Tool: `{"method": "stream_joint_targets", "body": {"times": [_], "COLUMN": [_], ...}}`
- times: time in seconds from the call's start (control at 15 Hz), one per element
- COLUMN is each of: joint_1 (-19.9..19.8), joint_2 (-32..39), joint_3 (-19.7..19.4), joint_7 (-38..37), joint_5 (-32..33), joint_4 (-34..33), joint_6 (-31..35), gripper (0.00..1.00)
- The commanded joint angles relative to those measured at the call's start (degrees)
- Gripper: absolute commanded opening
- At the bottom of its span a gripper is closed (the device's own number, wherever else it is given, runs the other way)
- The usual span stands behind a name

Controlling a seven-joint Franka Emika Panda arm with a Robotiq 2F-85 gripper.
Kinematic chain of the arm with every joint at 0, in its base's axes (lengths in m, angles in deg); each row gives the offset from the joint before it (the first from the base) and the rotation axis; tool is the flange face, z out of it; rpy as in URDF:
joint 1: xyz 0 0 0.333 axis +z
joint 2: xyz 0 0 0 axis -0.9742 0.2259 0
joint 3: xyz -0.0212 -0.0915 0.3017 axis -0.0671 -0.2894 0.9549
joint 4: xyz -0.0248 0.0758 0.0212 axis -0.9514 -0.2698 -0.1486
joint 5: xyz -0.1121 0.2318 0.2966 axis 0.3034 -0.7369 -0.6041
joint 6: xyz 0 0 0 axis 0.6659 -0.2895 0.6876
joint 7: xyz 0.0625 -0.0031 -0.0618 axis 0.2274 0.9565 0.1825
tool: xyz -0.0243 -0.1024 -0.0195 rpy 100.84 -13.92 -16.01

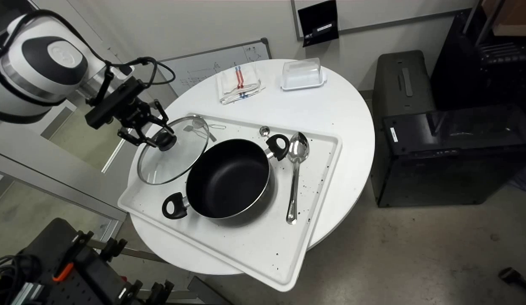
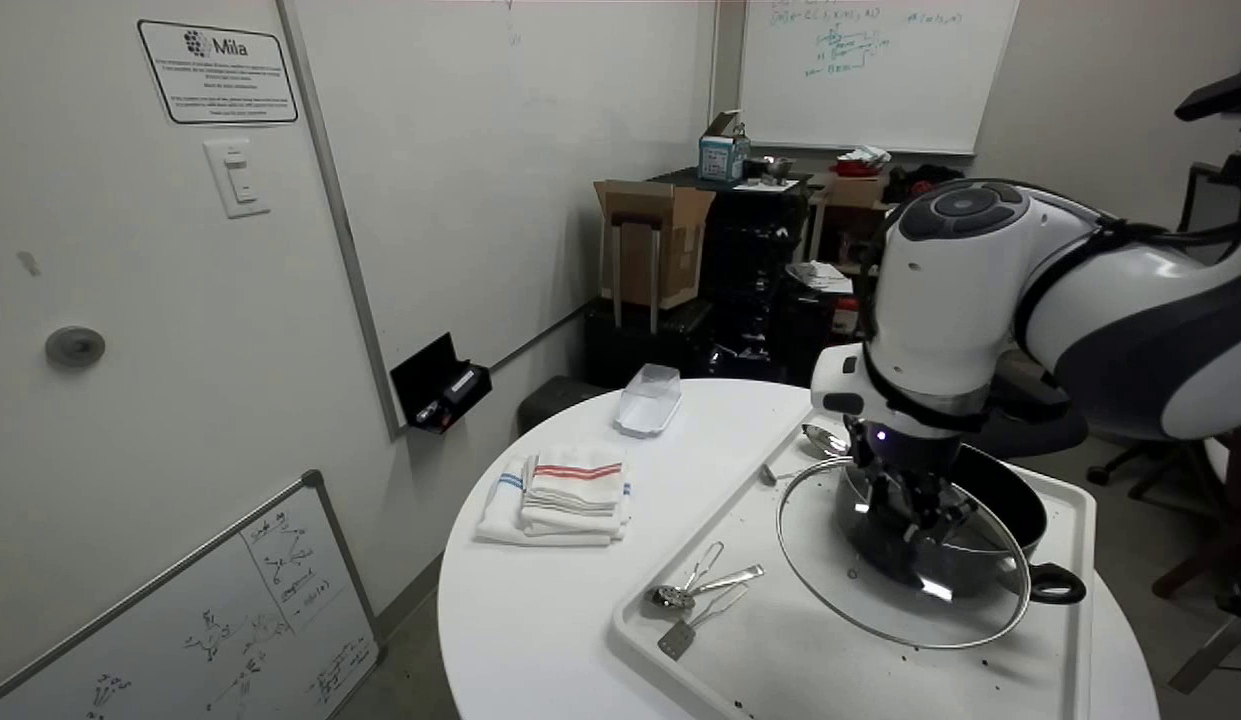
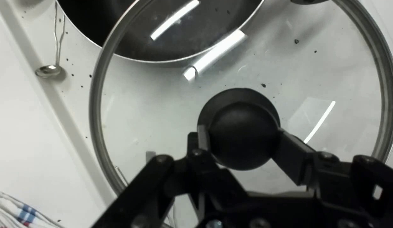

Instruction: Remove the glass lid from the pot and put it on the white tray

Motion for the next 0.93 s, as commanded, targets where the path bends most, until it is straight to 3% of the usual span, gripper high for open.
{"method": "stream_joint_targets", "body": {"times": [0.0,0.87], "joint_1": [2.5,1.7], "joint_2": [1.9,15.1], "joint_3": [0.6,2.1], "joint_7": [-2.5,-2.7], "joint_5": [4.8,4.9], "joint_4": [-1.9,-9.4], "joint_6": [-0.7,6.4], "gripper": [0.26,0.26]}}
